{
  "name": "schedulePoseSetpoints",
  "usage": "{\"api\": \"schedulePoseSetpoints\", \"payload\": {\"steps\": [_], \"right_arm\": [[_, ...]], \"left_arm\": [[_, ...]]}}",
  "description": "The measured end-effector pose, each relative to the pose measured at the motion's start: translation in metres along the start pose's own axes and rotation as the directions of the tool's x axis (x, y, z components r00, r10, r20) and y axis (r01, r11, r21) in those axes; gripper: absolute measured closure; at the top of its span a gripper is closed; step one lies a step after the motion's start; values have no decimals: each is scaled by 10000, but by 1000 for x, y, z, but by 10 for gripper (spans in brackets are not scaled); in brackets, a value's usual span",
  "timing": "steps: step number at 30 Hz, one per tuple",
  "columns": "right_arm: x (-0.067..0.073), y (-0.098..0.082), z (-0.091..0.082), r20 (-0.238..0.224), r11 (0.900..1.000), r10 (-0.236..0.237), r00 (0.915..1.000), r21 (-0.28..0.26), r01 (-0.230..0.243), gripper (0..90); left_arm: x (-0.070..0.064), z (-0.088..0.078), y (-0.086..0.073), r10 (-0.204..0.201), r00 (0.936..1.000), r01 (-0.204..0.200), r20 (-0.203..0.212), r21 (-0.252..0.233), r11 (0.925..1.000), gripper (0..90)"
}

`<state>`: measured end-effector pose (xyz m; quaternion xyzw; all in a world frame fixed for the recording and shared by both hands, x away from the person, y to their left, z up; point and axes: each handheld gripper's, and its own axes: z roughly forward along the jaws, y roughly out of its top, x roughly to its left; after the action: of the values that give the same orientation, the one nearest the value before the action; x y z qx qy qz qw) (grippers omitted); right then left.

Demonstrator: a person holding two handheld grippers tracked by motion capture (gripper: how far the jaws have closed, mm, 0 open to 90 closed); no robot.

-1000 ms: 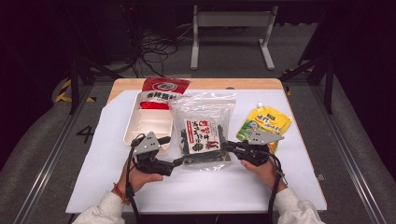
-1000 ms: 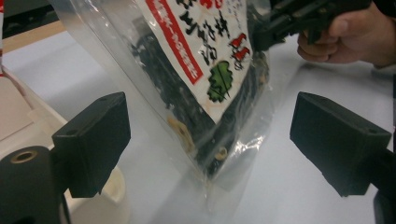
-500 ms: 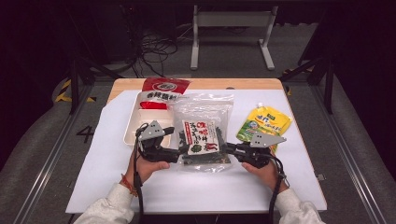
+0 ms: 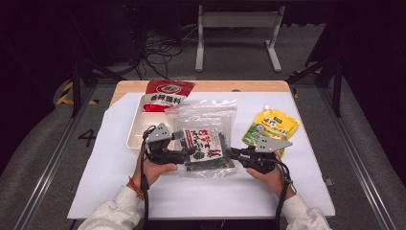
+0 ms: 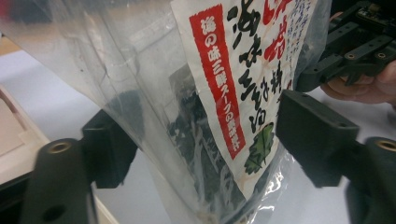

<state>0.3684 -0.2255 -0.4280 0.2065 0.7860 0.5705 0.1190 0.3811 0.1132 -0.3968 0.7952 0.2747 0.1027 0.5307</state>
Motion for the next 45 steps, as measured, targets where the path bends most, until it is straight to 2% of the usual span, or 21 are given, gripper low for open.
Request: {"api": "schedulePoseSetpoints", "payload": {"steps": [1,2,5,7,8,10,11,14,17,18,22,24,27,30,31,32,34,35,38,41,45], "right_arm": [[0,0,0,0,10000,0,10000,0,0,817],[0,-1,1,14,9999,89,10000,58,-89,814],[-2,-1,1,150,9998,144,9998,144,-146,809],[-3,-1,1,264,9996,220,9994,158,-224,805],[-3,-1,1,234,9995,302,9993,90,-304,803],[-3,0,2,313,9993,343,9989,141,-347,799],[-2,0,2,352,9992,361,9987,166,-367,798],[-1,1,3,420,9992,353,9985,155,-359,798],[2,3,3,418,9995,309,9986,93,-314,797],[3,4,3,412,9996,266,9988,87,-269,796],[5,4,4,474,9995,303,9984,88,-307,790],[6,6,4,571,9995,301,9979,74,-305,757],[7,9,4,612,9995,327,9976,26,-329,740],[10,13,3,762,9992,388,9963,-14,-388,653],[11,14,3,905,9992,406,9951,-33,-405,575],[11,15,2,950,9988,485,9943,-8,-486,553],[13,17,0,939,9980,633,9936,-3,-635,515],[14,19,-4,1144,9985,531,9920,96,-546,442],[15,20,-9,1192,9971,730,9902,140,-752,414],[18,23,-18,1470,9973,641,9871,251,-685,372],[24,23,-30,1437,9962,562,9880,573,-650,337]], "left_arm": [[0,0,0,0,10000,0,0,0,10000,332],[0,-2,0,42,10000,-41,70,-118,9999,332],[-1,-8,1,456,9982,-431,391,-622,9971,499],[-2,-12,1,868,9926,-802,854,-786,9937,609],[-3,-13,1,863,9901,-773,1104,-832,9935,640],[-5,-13,1,1063,9795,-934,1712,-814,9923,682],[-7,-12,1,1256,9772,-1143,1710,-742,9907,695],[-8,-10,-1,1123,9800,-1005,1643,-789,9918,684],[-11,-5,-1,1360,9779,-1288,1589,-550,9901,647],[-12,-4,-2,1294,9778,-1200,1646,-657,9906,653],[-15,-5,-1,1457,9754,-1362,1651,-677,9884,692],[-15,-6,-1,1384,9742,-1257,1782,-810,9888,743],[-15,-9,1,1383,9729,-1226,1853,-935,9880,756],[-14,-13,2,1332,9721,-1141,1931,-1072,9877,760],[-14,-14,2,1331,9713,-1131,1970,-1094,9875,762],[-15,-16,4,1495,9709,-1304,1871,-1104,9853,763],[-16,-19,5,1551,9712,-1357,1811,-1150,9841,763],[-16,-20,6,1597,9713,-1399,1762,-1195,9829,764],[-14,-27,9,1688,9733,-1490,1553,-1313,9801,764],[-13,-33,11,1671,9756,-1464,1424,-1456,9785,765],[-8,-43,15,1728,9789,-1531,1091,-1680,9738,765]]}}
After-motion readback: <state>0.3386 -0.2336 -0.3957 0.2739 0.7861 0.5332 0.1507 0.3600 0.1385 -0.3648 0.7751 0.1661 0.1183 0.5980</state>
